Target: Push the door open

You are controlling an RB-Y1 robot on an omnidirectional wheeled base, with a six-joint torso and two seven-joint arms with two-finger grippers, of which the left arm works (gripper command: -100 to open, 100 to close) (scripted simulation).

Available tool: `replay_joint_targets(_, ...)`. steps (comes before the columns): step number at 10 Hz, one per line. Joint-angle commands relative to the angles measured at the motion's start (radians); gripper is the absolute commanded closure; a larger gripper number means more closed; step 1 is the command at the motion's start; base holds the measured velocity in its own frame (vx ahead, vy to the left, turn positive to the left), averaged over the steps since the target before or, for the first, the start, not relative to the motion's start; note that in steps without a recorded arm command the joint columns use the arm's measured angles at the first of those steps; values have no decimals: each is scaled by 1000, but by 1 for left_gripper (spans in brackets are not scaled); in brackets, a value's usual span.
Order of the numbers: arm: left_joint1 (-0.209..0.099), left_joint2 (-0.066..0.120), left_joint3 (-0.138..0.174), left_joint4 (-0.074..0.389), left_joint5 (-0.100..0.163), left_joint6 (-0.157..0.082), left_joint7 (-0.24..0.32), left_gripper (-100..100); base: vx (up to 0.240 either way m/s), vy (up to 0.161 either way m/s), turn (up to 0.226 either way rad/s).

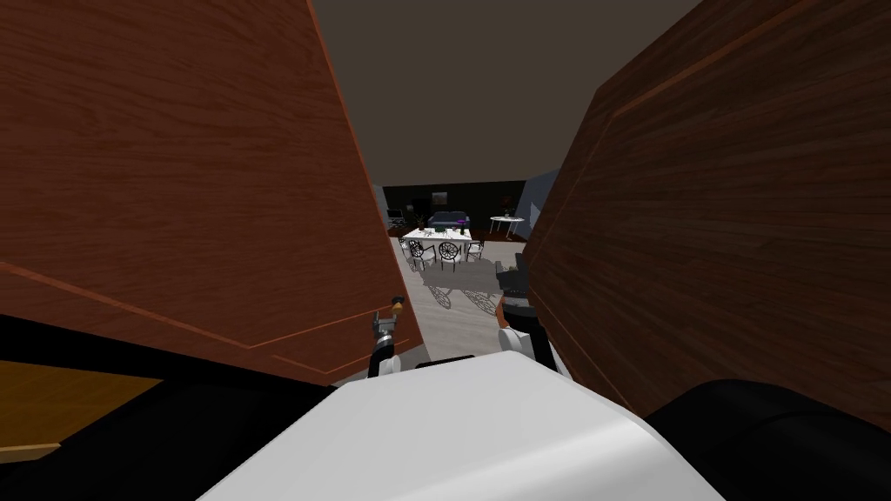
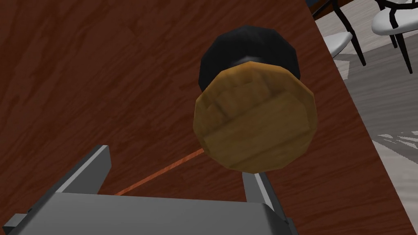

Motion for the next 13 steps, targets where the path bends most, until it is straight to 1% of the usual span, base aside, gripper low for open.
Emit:
replay_joint_targets(1, 1, -15, -12, -30, -6, 4, -5, -100, 8, -2, 4)
replay_joint_targets(2, 1, -23, -20, -34, 16, 4, 36, -100, -21, 16, -27)
replay_joint_targets(3, 0, -31, -28, -39, 36, 4, 59, -100, -72, 30, -57)
replay_joint_targets(4, 0, -31, -28, -39, 36, 4, 76, -100, -61, 29, -72)
replay_joint_targets(6, -1, -46, -44, -47, 77, 5, 143, -100, -72, 25, -56)
replay_joint_targets(7, -1, -46, -44, -47, 77, 5, 154, -100, -62, 25, -16)
replay_joint_targets(11, -1, -46, -44, -47, 77, 5, 154, -100, -2, -2, 2)
replay_joint_targets(12, -1, -54, -51, -51, 96, 5, 192, -100, -28, 11, -55)
replay_joint_targets(13, -1, -54, -51, -23, 96, 5, 192, -100, -36, 19, -73)
